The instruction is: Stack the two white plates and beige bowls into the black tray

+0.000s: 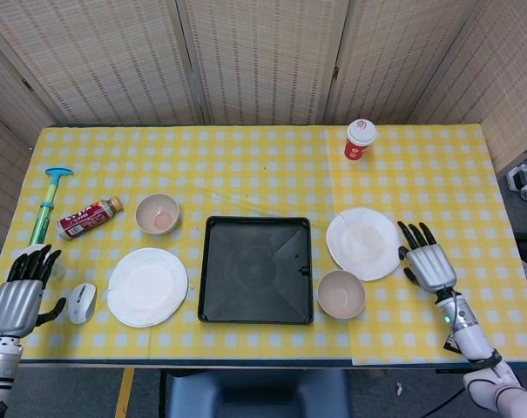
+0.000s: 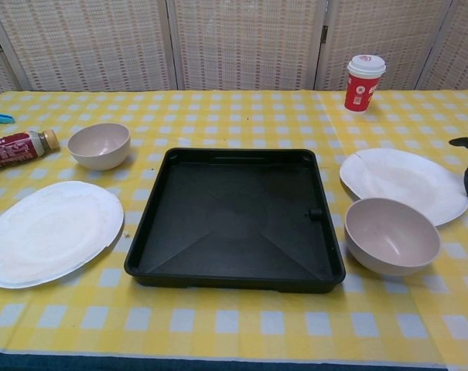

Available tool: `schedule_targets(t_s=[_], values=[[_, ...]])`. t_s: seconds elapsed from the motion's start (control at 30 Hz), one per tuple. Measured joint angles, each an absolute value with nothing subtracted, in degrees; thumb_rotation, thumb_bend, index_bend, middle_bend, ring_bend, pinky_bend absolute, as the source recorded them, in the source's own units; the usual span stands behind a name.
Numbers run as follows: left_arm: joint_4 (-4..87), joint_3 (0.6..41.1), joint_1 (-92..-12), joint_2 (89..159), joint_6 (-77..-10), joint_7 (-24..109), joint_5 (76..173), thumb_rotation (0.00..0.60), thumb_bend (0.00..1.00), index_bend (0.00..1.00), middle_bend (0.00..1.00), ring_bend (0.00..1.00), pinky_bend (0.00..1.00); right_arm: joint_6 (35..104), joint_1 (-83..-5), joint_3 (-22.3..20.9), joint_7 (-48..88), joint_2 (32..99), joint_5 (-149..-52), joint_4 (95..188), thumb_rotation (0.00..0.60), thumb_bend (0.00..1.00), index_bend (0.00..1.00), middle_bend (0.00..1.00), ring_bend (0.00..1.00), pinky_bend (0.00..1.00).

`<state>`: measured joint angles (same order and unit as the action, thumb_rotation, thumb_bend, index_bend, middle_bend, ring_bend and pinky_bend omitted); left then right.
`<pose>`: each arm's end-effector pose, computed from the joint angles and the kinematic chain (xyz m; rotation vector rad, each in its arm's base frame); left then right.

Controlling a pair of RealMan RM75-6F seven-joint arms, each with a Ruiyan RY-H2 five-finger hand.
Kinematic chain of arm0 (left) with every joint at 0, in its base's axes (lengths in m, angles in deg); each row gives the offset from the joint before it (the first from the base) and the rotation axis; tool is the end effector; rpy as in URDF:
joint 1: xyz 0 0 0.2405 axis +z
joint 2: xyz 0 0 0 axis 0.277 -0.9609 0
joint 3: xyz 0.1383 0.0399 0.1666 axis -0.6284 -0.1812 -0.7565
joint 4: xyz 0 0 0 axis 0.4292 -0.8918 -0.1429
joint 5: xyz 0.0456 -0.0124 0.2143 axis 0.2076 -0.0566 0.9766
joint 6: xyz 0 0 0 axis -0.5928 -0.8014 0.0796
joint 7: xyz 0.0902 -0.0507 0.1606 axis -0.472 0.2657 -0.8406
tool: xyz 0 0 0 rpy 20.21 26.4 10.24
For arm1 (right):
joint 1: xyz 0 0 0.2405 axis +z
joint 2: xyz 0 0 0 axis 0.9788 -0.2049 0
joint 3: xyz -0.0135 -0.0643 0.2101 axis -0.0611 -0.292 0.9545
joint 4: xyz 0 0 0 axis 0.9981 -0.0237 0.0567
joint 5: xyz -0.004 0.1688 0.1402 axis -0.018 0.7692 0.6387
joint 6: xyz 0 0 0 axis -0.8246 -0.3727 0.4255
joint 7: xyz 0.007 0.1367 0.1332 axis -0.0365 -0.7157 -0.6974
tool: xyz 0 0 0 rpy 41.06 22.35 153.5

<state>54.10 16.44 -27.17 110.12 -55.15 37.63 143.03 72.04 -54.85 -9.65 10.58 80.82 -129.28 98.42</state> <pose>-0.3020 0.2625 0.1058 -1.4604 -0.8835 -0.7494 -0.3373 -0.3399 0.0223 1.7470 -0.6772 0.6521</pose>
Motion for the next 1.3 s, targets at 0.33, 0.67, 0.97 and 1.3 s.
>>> schedule_targets(t_s=[0.33,0.67,0.97,1.3], values=[[54.2,16.5,-26.8,110.7,-56.9,35.5,143.2,0.6,0.36,0.02,0.04,0.01,0.08,73.2,-53.7,-11.0,7.7,83.8,-130.0,94.5,0.6,0.37,0.51,0.03,0.06,0.0],[54.7,16.6,-26.6,110.3,-57.2,35.5,142.9,0.6,0.36,0.03,0.04,0.01,0.08,72.8,-52.6,-11.2,6.9,86.0,-129.7,92.6,0.6,0.38,0.55,0.07,0.09,0.0],[54.7,16.6,-26.4,109.9,-57.6,36.1,143.1,0.6,0.36,0.02,0.04,0.01,0.08,74.6,-51.8,-11.1,5.2,88.8,-129.7,88.8,0.6,0.55,0.67,0.15,0.13,0.0],[54.9,16.5,-26.2,109.8,-58.1,36.4,143.6,0.6,0.36,0.01,0.04,0.01,0.08,81.5,-52.5,-10.4,3.8,88.2,-129.5,89.6,0.6,0.55,0.67,0.15,0.14,0.0]])
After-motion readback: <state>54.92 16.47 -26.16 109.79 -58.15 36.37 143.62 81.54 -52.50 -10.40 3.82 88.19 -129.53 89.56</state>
